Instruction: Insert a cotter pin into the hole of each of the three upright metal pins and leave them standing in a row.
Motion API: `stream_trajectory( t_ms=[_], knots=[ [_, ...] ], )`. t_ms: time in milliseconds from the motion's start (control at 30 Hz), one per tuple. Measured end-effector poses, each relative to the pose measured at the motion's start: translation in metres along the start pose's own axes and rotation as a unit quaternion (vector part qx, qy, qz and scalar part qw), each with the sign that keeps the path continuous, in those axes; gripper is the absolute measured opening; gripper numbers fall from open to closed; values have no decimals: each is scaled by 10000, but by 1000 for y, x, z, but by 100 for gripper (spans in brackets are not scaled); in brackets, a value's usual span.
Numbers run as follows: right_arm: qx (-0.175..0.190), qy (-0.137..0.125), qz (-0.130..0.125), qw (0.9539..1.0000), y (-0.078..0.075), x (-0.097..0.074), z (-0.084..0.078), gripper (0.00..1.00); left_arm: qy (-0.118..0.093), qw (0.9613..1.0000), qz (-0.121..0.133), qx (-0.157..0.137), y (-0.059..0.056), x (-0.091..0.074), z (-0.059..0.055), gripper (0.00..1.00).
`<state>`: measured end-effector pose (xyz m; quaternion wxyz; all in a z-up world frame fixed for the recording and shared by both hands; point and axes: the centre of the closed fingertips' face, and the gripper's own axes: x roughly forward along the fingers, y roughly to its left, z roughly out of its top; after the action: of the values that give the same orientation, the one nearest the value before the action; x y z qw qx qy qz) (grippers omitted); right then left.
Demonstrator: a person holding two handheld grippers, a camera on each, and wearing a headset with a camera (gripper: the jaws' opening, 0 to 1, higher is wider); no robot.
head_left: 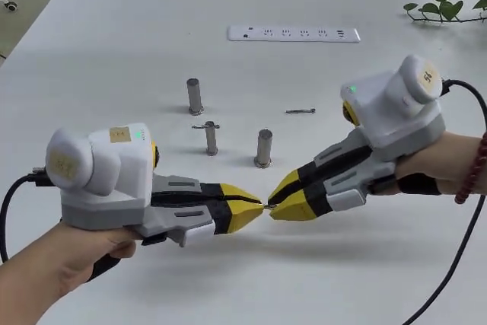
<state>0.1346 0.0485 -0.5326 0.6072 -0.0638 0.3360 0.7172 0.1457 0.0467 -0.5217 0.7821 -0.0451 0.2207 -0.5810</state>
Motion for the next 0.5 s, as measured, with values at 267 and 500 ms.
stream_trajectory(
  t_ms=[267,500],
  knots=[
    [3,-10,211,9998,8,3,-1,5,-86,9998,-140,99,-8,2,4,0],
    [-108,-56,236,9996,9,2,1,0,-89,9998,-179,97,-10,2,5,0]
  ],
)
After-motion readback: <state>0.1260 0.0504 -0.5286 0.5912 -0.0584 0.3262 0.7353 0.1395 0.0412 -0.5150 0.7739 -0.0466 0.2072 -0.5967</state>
